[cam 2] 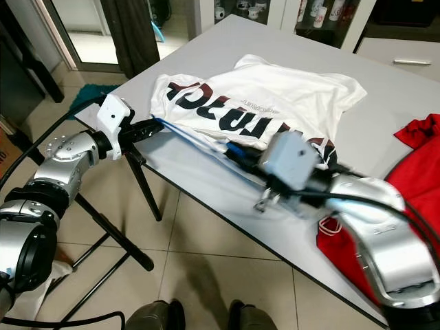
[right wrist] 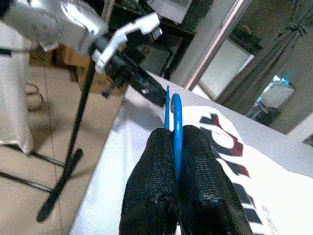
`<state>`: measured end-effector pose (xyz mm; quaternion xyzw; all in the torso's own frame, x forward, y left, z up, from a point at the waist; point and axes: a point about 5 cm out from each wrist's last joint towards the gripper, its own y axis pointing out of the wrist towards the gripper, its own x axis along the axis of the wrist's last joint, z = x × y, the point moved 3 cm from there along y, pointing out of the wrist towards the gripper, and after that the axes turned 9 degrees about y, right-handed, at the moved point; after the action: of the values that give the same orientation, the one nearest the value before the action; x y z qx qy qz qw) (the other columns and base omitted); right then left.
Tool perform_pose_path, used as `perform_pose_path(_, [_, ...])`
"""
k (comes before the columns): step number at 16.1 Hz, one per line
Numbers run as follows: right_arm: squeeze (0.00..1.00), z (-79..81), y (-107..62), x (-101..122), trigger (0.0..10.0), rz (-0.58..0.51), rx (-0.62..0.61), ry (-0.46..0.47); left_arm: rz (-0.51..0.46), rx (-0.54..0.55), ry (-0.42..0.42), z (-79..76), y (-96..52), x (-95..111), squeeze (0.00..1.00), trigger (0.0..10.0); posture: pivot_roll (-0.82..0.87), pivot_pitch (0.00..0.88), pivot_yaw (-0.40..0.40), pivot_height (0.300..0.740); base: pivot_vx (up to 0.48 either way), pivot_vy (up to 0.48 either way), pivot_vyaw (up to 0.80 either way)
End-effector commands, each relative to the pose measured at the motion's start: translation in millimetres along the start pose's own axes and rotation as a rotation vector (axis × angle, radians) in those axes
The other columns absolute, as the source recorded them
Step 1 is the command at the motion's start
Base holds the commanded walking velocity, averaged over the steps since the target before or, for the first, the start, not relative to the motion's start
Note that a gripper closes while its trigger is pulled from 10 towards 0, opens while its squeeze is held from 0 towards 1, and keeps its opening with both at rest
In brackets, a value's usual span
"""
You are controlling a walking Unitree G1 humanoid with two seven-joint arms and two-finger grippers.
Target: Hang hanger
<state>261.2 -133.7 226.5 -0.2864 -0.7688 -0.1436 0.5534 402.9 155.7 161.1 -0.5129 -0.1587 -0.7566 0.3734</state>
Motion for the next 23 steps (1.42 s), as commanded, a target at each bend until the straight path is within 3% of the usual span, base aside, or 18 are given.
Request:
perform_pose_path(1, [0.0,-3.1,-2.7,-0.2,10.0,0.009,-0.004,-0.017,0.011,-0.005,0.024,0.4,-1.4,-1.2,0.0,0.0,-0.19,0.081,0.075,0.74,0.0,0.0,0.0])
perform_pose_path(4, [0.0,-9.9,-6.4,-3.5,10.0,0.04,-0.02,-0.047,0.016,-0.006,0.033,-1.2,0.1,-1.4,0.0,0.0,-0.19,0.078,0.075,0.74,0.0,0.0,0.0])
perform_pose_path(13, [0.0,-10.5,-8.8,-9.0,10.0,0.093,-0.005,-0.097,0.029,0.007,0.056,-1.1,0.4,-2.7,0.0,0.0,-0.19,0.075,0.073,0.74,0.0,0.0,0.0])
perform_pose_path(14, [0.0,-9.2,-8.7,-9.4,10.0,0.101,0.005,-0.102,0.032,0.011,0.065,-0.8,0.5,-2.6,0.0,3.1,-0.19,0.074,0.072,0.74,0.0,0.0,0.0])
perform_pose_path(17, [0.0,-12.2,-12.3,-12.8,10.0,0.133,0.002,-0.125,0.044,0.002,0.095,-1.9,0.5,-3.4,0.0,10.0,-0.19,0.074,0.072,0.74,0.0,0.0,0.0])
perform_pose_path(19, [0.0,-11.8,-9.3,-13.6,10.0,0.142,-0.001,-0.143,0.065,-0.027,0.147,-6.2,1.5,-5.3,0.0,10.0,-0.19,0.074,0.072,0.74,0.0,0.0,0.0])
perform_pose_path(21, [0.0,-6.4,-2.4,-12.2,10.0,0.141,0.007,-0.156,0.077,-0.073,0.252,-12.6,5.5,-2.5,0.0,10.0,-0.19,0.074,0.072,0.74,0.0,0.0,0.0])
perform_pose_path(23, [0.0,-5.5,0.4,-10.6,10.0,0.137,0.006,-0.159,0.072,-0.08,0.287,-13.5,7.3,0.5,0.0,10.0,-0.19,0.074,0.072,0.74,0.0,0.0,0.0])
